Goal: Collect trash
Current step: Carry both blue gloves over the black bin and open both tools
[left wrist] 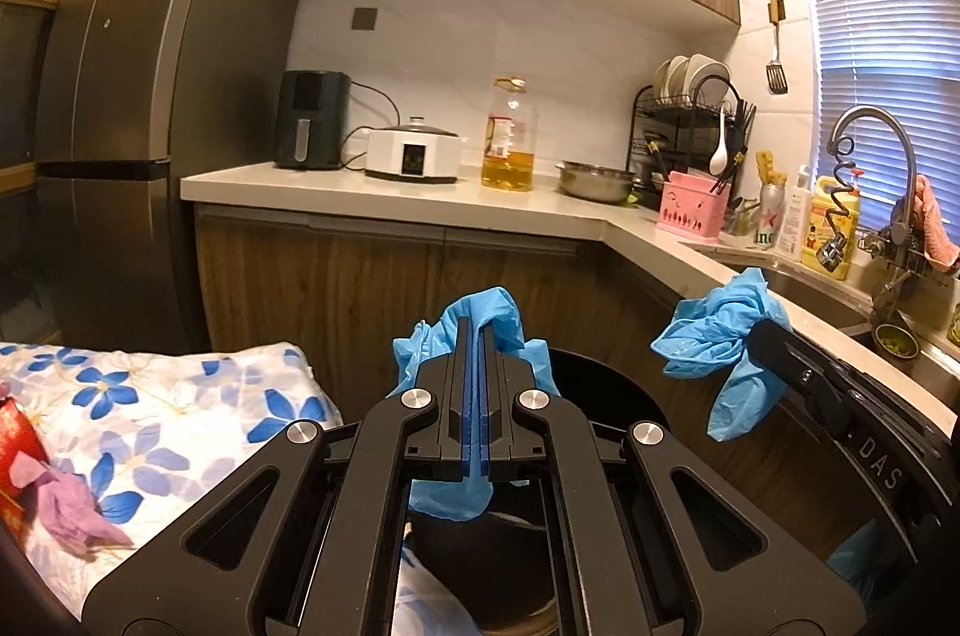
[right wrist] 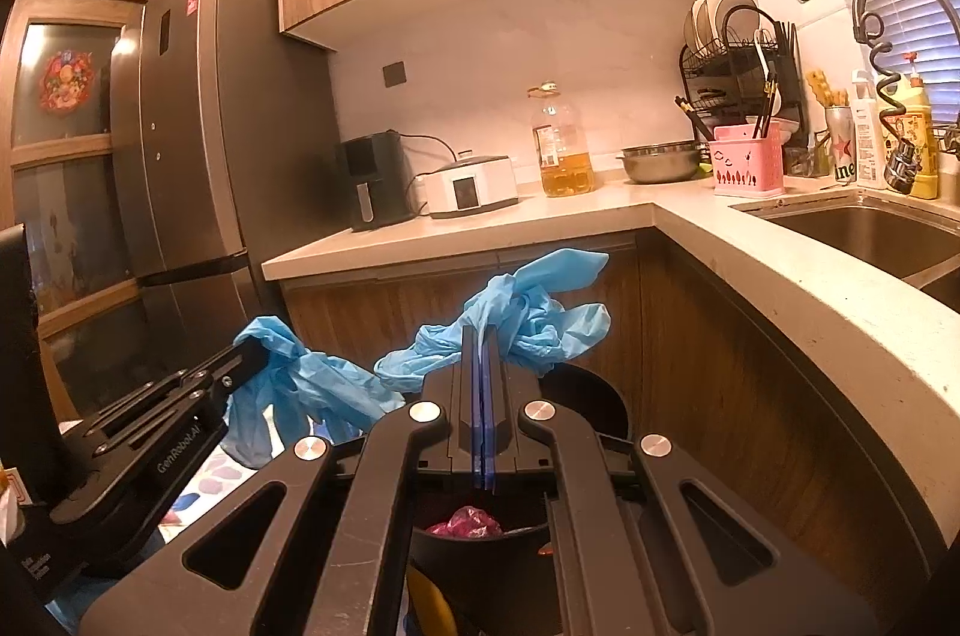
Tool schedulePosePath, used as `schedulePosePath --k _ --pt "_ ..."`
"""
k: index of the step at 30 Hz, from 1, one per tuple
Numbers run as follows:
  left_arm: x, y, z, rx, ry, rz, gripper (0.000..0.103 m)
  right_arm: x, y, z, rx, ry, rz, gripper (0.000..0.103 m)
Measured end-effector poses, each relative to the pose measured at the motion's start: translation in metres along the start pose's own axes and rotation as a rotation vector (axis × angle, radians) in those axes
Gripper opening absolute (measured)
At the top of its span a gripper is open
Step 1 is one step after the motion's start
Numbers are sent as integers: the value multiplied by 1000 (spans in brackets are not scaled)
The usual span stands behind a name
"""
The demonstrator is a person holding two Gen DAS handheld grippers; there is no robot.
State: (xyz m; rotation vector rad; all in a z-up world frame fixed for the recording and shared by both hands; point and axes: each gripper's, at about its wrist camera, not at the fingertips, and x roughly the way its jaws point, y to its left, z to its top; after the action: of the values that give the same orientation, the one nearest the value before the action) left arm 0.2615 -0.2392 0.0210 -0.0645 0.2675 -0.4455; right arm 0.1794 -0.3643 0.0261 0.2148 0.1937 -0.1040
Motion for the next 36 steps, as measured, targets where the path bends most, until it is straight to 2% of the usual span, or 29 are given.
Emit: schedulePosePath --k 31,36 --pt "60 3 -15 0 92 -37 1 48 -5 -3 21 30 21 2" --pt "65 3 -18 10 112 -38 6 54 -9 -4 33 43 21 2"
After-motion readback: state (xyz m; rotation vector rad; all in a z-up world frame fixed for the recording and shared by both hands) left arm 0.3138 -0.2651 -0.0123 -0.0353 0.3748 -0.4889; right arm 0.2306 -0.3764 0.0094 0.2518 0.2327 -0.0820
